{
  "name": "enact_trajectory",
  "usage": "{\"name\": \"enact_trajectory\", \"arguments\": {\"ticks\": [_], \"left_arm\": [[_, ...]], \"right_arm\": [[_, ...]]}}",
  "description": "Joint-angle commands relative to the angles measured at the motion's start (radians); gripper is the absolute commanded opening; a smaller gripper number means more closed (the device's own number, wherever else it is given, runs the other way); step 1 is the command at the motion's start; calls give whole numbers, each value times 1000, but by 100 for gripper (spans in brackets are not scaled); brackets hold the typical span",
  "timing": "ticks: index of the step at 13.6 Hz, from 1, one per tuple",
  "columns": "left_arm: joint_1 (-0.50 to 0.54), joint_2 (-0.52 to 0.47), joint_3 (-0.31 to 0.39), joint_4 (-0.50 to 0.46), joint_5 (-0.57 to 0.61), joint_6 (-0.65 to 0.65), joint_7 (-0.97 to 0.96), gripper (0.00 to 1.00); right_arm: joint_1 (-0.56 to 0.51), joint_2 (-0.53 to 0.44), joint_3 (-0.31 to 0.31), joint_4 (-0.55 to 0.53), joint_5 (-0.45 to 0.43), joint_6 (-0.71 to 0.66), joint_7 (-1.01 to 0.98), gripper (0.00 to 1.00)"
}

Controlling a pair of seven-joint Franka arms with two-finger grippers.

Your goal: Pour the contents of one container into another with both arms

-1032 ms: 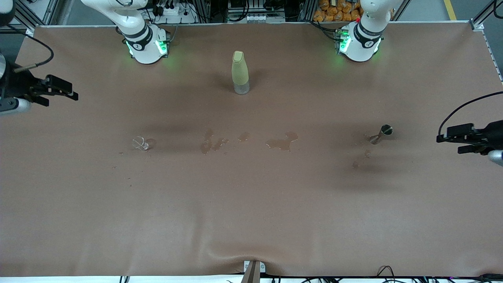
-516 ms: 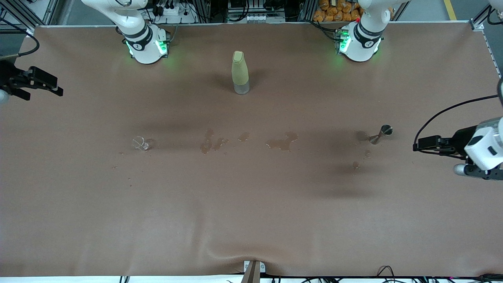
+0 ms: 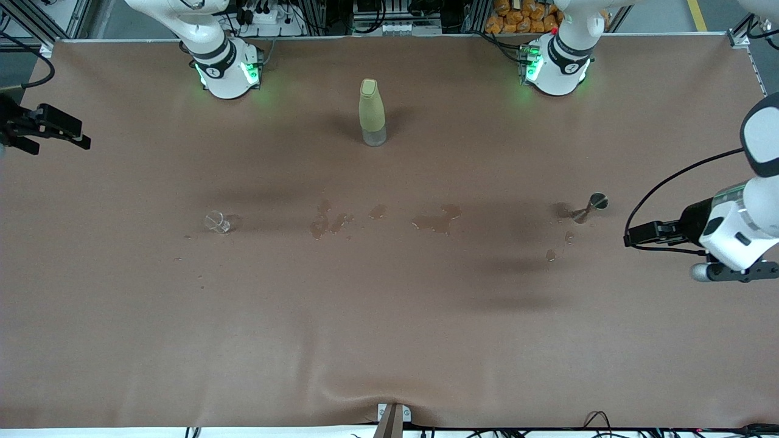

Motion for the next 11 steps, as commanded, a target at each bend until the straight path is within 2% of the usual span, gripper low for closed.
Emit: {"name": "enact_trajectory", "arguments": {"ticks": [1,4,7,11], "left_arm": [[-1,-102,8,-90,28,53,-19,100],[1,-173,7,-207,89,127,-19,100],[2,-188,7,-200,86,124,-22,100],[17,-198,14,-153,52,121,-75,100]], "right_arm": [[19,5,-12,17,-23,-11,14,100],[22,7,-10,17,-32,-9,13,100],[24,5,-10,18,-67,-8,4,100],[25,5,-10,21,-66,-8,8,100]]}}
